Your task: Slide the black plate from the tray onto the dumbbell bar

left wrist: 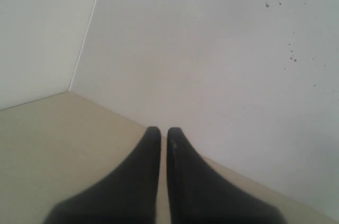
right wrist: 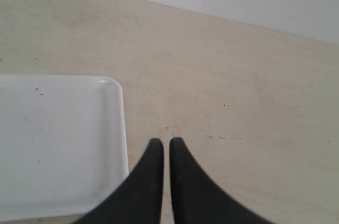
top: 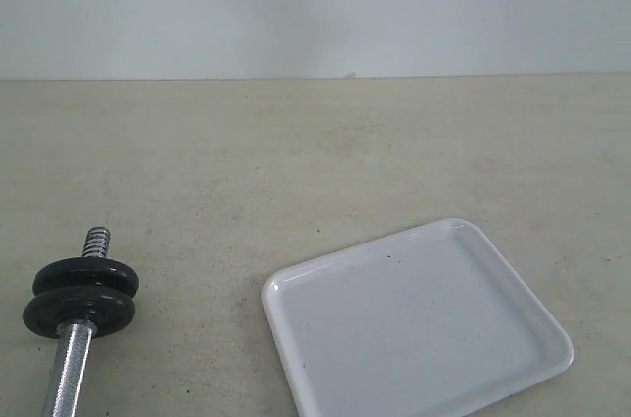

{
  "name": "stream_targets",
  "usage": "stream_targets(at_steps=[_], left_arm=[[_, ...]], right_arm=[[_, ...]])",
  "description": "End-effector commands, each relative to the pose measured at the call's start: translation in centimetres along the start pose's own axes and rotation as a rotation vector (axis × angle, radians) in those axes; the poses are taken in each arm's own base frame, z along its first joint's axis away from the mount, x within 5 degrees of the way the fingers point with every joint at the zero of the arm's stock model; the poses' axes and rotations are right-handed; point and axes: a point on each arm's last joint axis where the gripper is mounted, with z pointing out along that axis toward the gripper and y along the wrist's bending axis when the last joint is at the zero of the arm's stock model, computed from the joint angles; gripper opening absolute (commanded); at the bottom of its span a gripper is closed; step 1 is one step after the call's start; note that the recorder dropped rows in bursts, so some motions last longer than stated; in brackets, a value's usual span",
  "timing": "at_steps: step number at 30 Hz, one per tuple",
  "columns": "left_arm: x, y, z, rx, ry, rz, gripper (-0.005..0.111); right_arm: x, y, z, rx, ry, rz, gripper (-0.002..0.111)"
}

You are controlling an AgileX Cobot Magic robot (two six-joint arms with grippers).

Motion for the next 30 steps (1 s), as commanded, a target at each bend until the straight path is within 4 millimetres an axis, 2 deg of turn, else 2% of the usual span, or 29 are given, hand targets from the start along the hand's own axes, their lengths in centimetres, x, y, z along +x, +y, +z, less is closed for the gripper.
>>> stream_targets(at_steps=[1, 26, 30], left_arm=[[0.04, 0.12, -0.02, -0.01, -0.005, -0.002, 0.004], [0.04, 0.11, -0.02, -0.01, -0.005, 0.0, 0.004], [0.04, 0.1, -0.02, -0.008, -0.004, 0.071, 0.004]], right_arm=[[-0.05, -0.03, -0.05, 0.005, -0.006, -0.003, 0.003], [-0.07, -0.03, -0.05, 0.005, -0.008, -0.001, 0.003], [-0.07, -0.03, -0.05, 0.005, -0.008, -0.001, 0.003]])
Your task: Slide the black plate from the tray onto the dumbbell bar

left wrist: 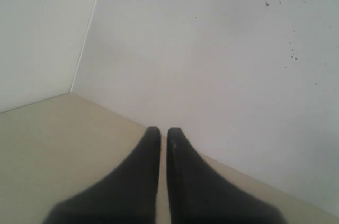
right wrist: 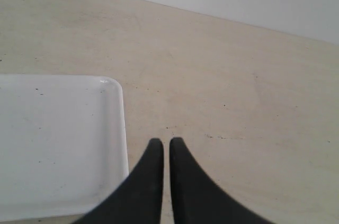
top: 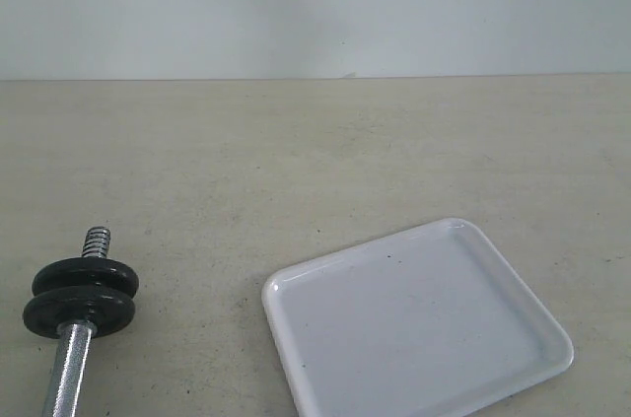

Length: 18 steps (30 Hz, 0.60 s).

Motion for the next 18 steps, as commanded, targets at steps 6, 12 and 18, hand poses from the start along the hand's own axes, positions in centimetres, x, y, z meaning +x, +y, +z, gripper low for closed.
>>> stream_targets(at_steps=[6, 12, 18], left_arm=[[0.1, -0.07, -0.02, 0.023, 0.002, 0.342, 0.004], [0.15, -0.2, -0.02, 0.048, 0.006, 0.353, 0.004], [0.31, -0.51, -0.04, 0.085, 0.018, 0.355, 0.004]], right_arm=[[-0.08, -0.03, -0.05, 0.005, -0.008, 0.001, 0.003], [-0.08, -0.03, -0.05, 0.005, -0.008, 0.001, 0.003], [-0.08, -0.03, -0.05, 0.005, -0.008, 0.001, 0.003]])
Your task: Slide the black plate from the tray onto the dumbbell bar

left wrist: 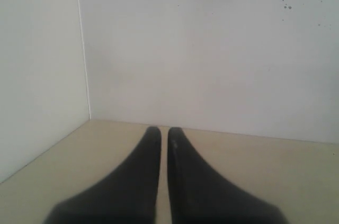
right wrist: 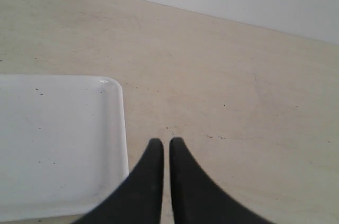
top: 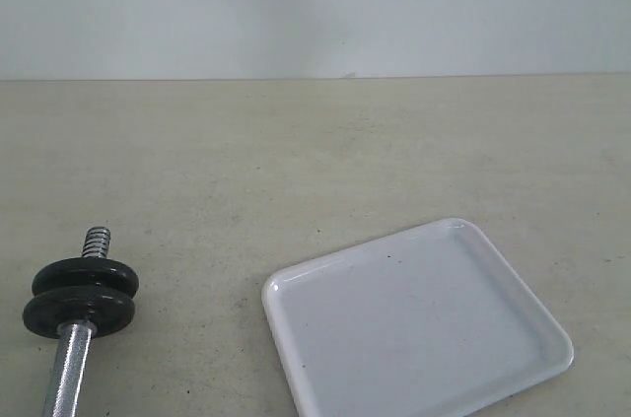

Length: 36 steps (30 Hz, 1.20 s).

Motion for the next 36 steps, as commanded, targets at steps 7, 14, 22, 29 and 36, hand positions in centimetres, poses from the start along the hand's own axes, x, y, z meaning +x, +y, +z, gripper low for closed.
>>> stream_targets(at_steps=[7, 14, 22, 29, 36], left_arm=[[0.6, -4.0, -1.0, 0.46, 0.062, 0.0, 0.004], [0.6, -4.1, -1.0, 0.468, 0.04, 0.097, 0.004], [0.5, -3.2, -0.6, 0.366, 0.021, 0.152, 0.004], [0.5, -2.9, -0.5, 0.334, 0.019, 0.153, 0.004], [0.4, -2.5, -0.4, 0.28, 0.015, 0.153, 0.004]], right_arm=[[-0.1, 0.0, -0.1, 0.005, -0.008, 0.001, 0.003], [-0.3, -0.1, -0.1, 0.014, -0.035, 0.001, 0.003], [-0.3, -0.1, -0.1, 0.013, -0.033, 0.001, 0.003], [-0.3, -0.1, -0.1, 0.013, -0.032, 0.001, 0.003], [-0.3, -0.1, -0.1, 0.013, -0.032, 0.001, 0.003]])
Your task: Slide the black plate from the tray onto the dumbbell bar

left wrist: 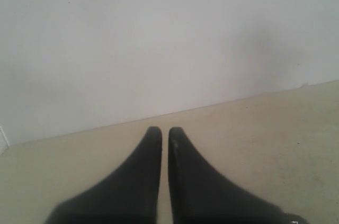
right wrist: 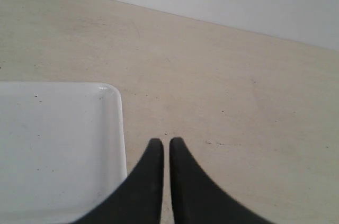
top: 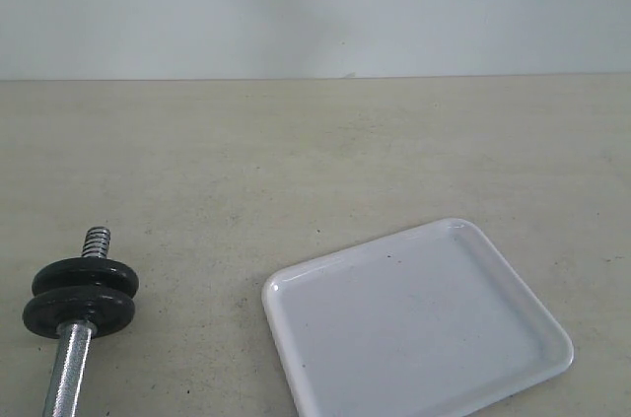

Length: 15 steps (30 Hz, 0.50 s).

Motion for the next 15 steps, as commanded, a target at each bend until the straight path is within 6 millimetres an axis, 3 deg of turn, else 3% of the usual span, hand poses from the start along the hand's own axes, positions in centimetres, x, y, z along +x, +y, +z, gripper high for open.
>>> stream_targets(at_steps=[1, 11, 15], left_arm=[[0.08, 0.33, -0.03, -0.036, -0.002, 0.001, 0.004], [0.08, 0.48, -0.03, -0.052, -0.001, 0.001, 0.004], [0.08, 0.45, -0.03, -0.049, 0.004, 0.228, 0.004]], right_arm=[[-0.12, -0.06, -0.05, 0.008, -0.014, -0.003, 0.003], [-0.12, -0.06, -0.05, 0.008, -0.014, -0.003, 0.003], [-0.12, -0.06, -0.05, 0.008, -0.014, -0.003, 0.003]])
